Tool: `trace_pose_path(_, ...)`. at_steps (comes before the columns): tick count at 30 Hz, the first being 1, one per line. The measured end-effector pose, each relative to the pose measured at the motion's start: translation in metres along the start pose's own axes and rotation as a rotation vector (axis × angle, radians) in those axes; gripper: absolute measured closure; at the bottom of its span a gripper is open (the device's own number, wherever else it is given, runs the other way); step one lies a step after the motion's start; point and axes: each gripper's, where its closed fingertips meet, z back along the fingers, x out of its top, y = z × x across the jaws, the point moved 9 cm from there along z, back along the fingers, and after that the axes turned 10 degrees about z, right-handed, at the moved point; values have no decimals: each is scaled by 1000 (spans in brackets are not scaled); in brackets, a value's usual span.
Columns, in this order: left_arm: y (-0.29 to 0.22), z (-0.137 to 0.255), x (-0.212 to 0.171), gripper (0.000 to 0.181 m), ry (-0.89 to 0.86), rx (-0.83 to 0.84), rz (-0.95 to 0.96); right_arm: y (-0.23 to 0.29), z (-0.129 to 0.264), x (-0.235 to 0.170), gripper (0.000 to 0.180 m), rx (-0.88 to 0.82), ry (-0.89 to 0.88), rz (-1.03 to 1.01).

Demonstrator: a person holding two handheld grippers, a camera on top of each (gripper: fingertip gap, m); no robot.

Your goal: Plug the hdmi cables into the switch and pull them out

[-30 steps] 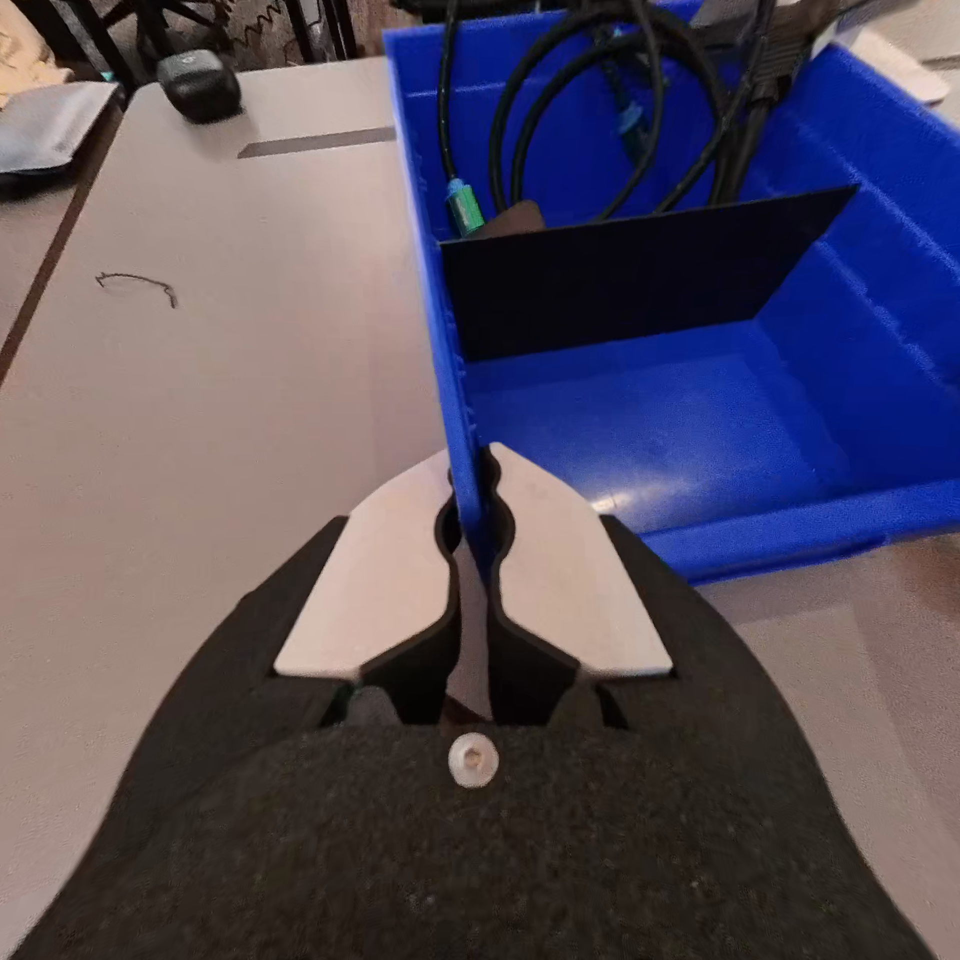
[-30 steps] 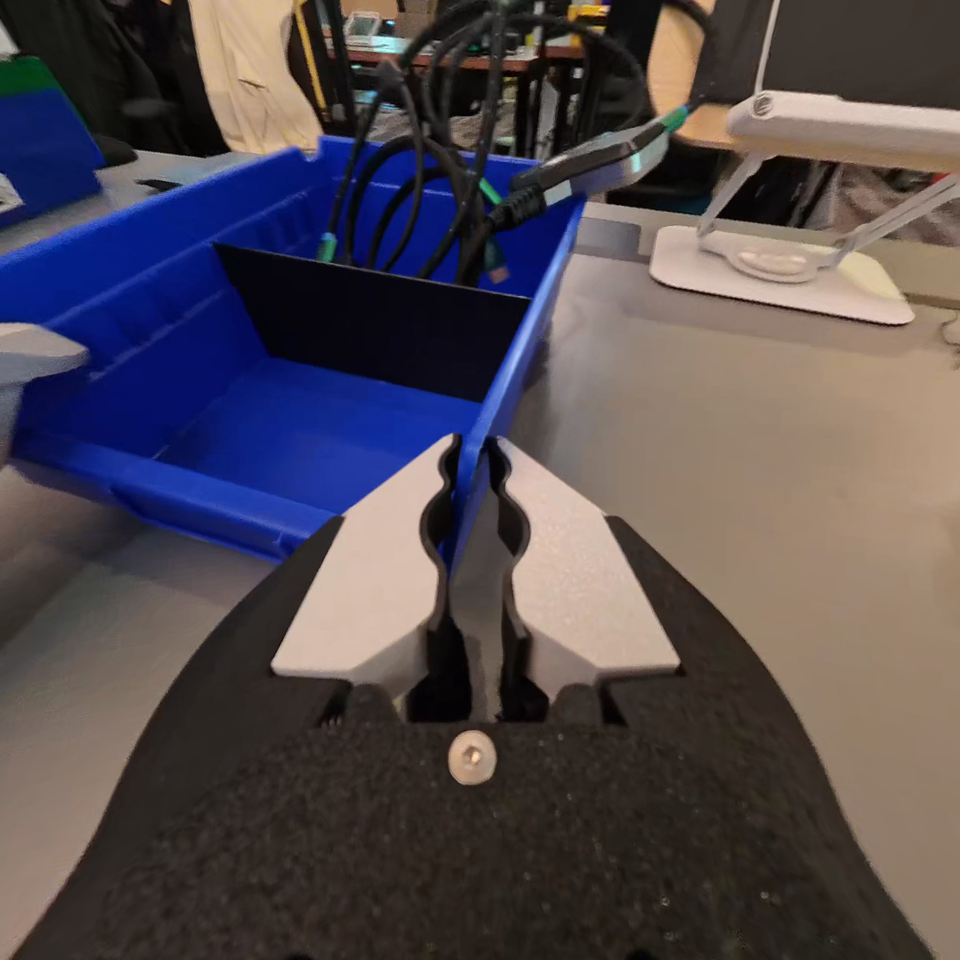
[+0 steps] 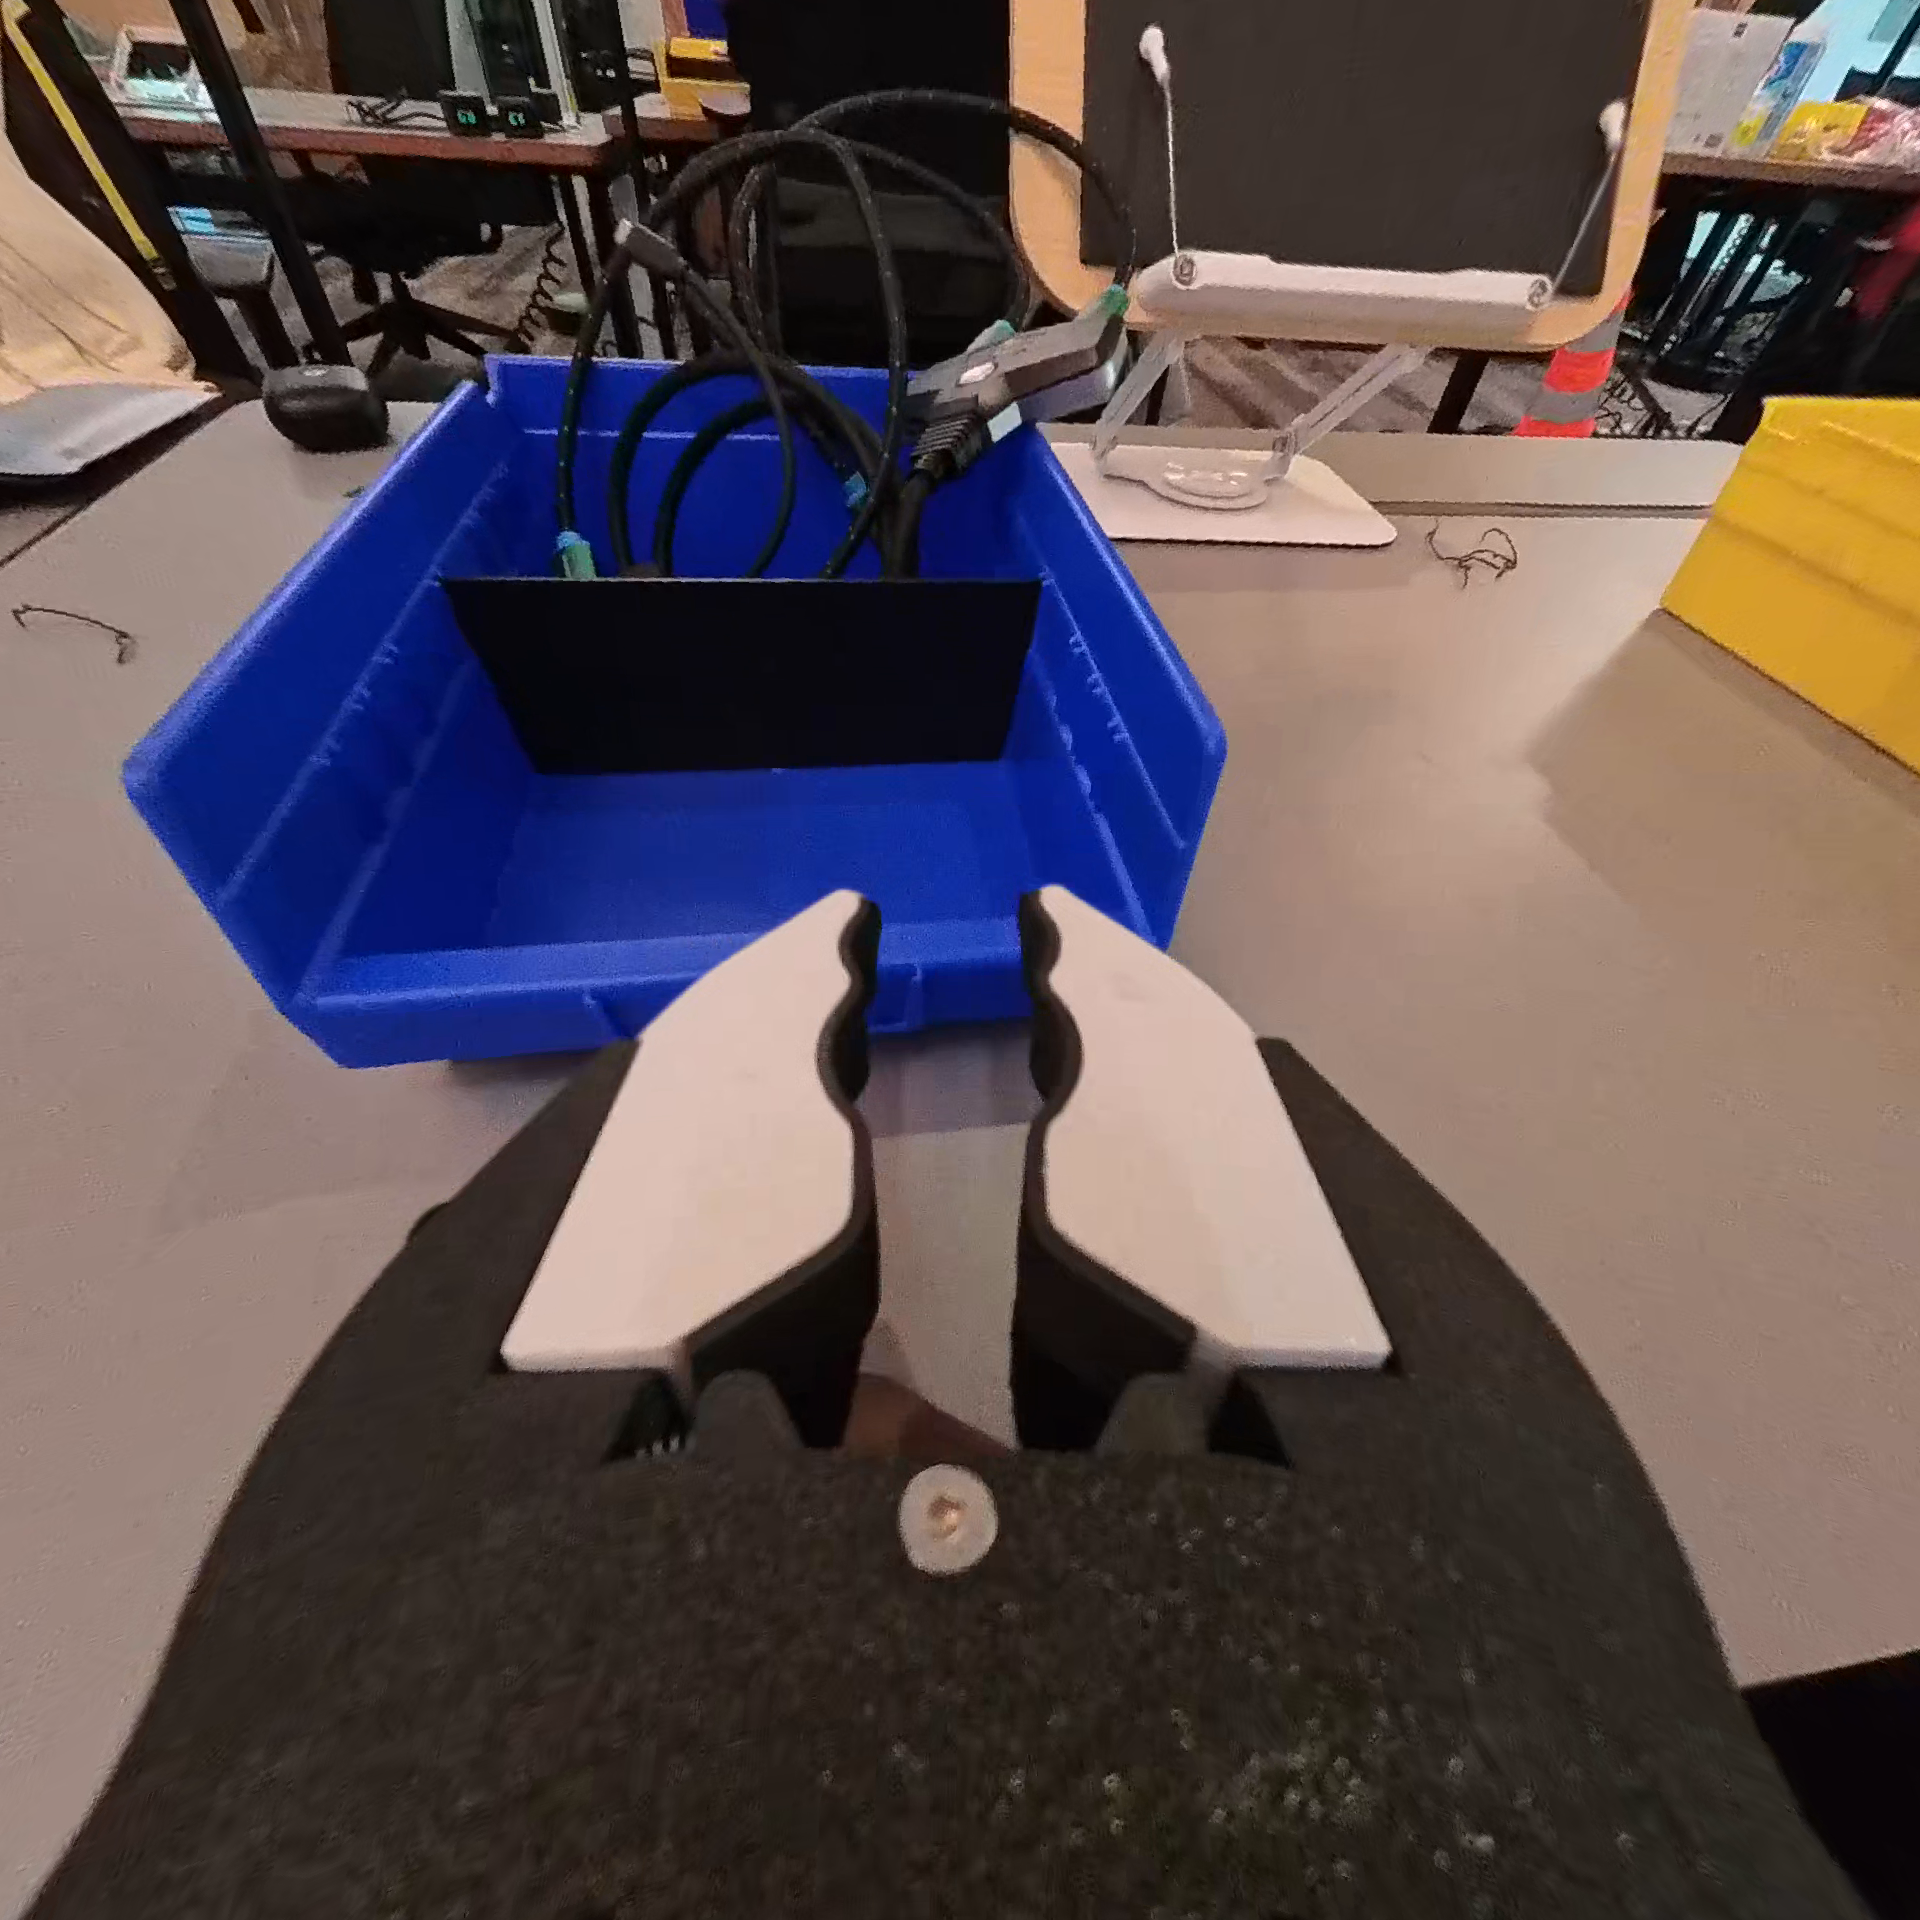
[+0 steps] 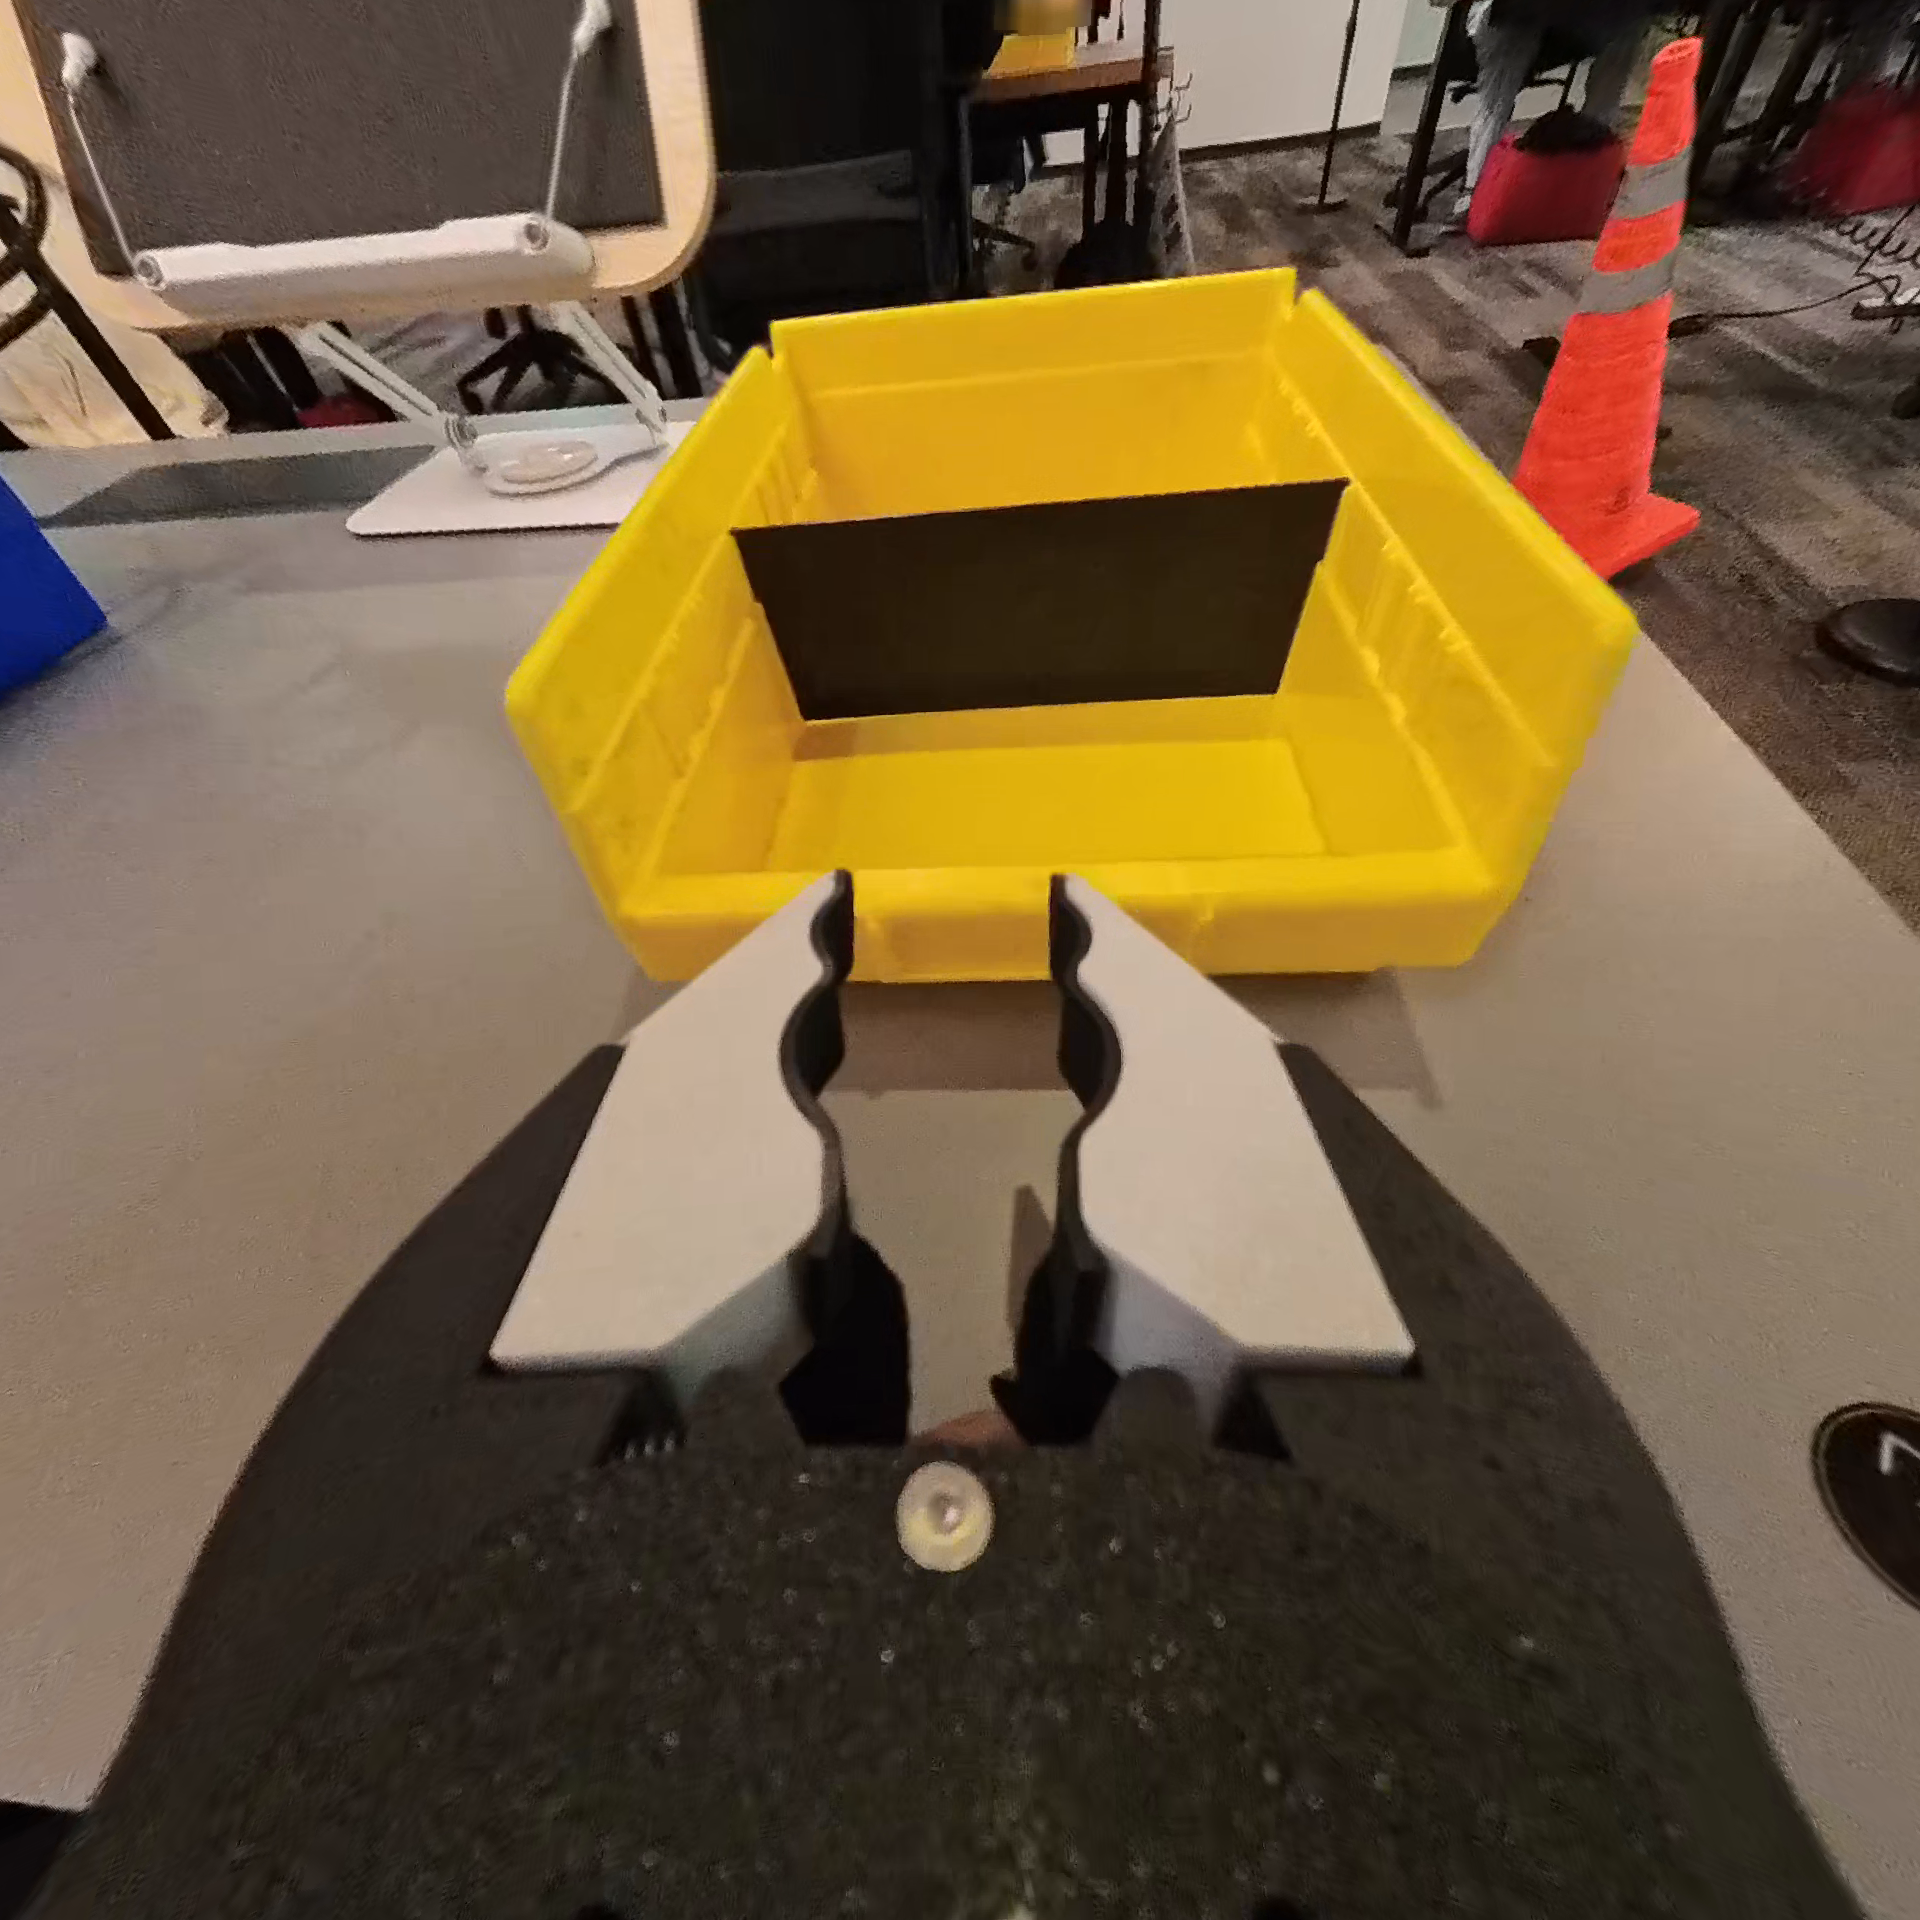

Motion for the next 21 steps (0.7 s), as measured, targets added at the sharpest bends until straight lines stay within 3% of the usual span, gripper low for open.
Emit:
trace_pose_path(4, -6, -3, -2, 155, 90, -58, -17, 13, -2, 1, 144, -4, -11, 54)
trace_pose_path(8, -25, -31, 46, 152, 381, -322, -179, 19, -5, 3, 145, 45, 5, 52)
trace_pose_path(10, -30, -61, 84, 140, 457, -354, -268, 21, -7, 3, 145, 68, 10, 36)
trace_pose_path(13, -32, -123, 123, 138, 600, -413, -328, 24, -10, 4, 145, 99, 4, 2)
trace_pose_path(15, -29, -168, 138, 128, 685, -367, -401, 25, -13, 4, 145, 109, 9, 2)
trace_pose_path(18, -24, -223, 144, 126, 795, -327, -473, 25, -14, 2, 145, 113, 21, 10)
trace_pose_path(19, -21, -236, 143, 127, 828, -313, -490, 24, -14, 1, 145, 115, 27, 7)
trace_pose_path(21, -16, -251, 141, 147, 876, -327, -520, 22, -13, -1, 145, 119, 34, -7)
